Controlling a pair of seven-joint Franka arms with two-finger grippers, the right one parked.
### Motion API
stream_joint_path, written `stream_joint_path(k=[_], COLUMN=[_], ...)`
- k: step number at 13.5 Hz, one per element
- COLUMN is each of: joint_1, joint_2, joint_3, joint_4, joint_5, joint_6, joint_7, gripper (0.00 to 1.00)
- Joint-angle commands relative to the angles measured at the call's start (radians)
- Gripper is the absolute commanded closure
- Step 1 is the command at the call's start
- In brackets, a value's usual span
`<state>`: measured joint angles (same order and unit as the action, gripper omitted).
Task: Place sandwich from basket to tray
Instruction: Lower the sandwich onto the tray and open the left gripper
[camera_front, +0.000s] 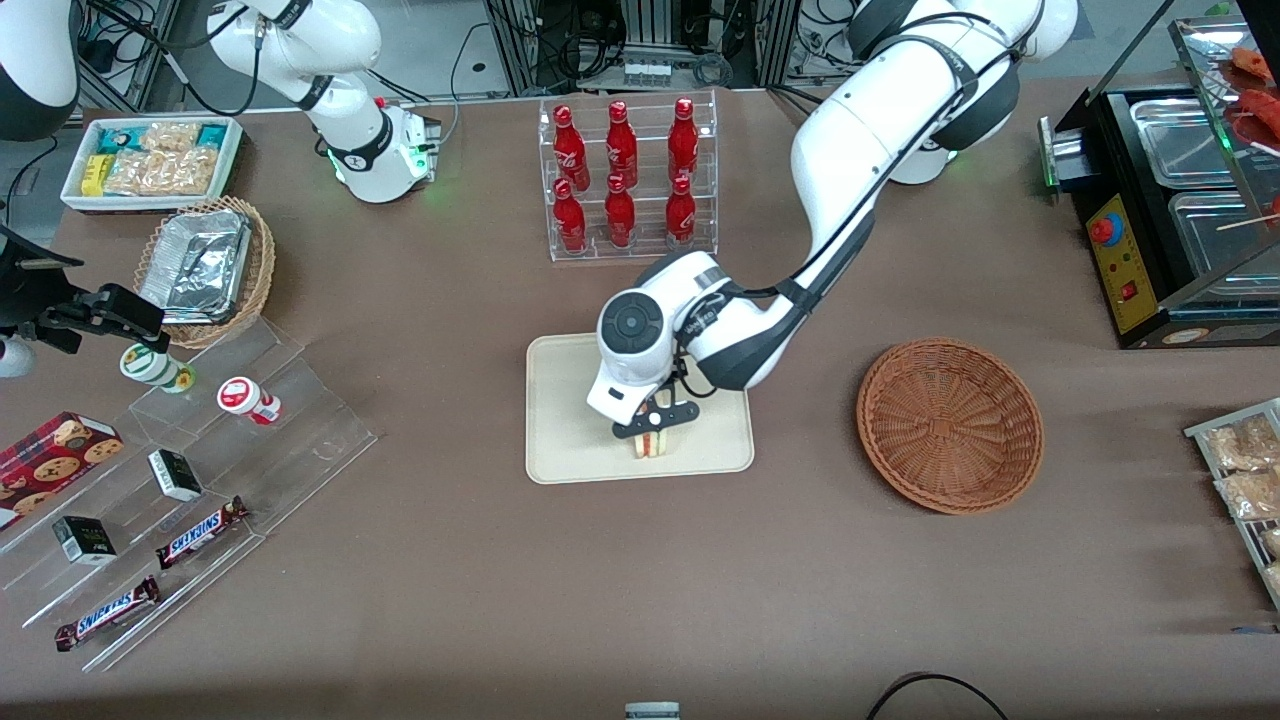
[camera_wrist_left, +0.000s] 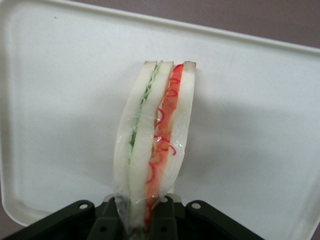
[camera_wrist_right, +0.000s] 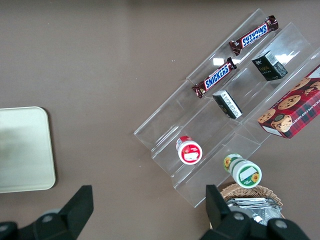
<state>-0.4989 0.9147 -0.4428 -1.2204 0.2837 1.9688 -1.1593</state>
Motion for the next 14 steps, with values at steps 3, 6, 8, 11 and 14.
stream_joint_path(k=[3, 6, 8, 11, 14], joint_1=[-0.024, -0.024, -0.023, -0.023, -0.021], joint_2=[0.023, 0.030, 0.032, 0.038, 0.018], joint_3=[0.015, 0.015, 0.015, 0.015, 0.015], joint_4=[0.041, 0.041, 0.039, 0.036, 0.039], joint_5=[0.022, 0.022, 0.022, 0.022, 0.020], joint_6=[-0.007, -0.005, -0.005, 0.012, -0.002], joint_7=[-0.036, -0.062, -0.051, -0.057, -0.059], gripper=[1.00, 1.00, 1.00, 0.00, 0.00])
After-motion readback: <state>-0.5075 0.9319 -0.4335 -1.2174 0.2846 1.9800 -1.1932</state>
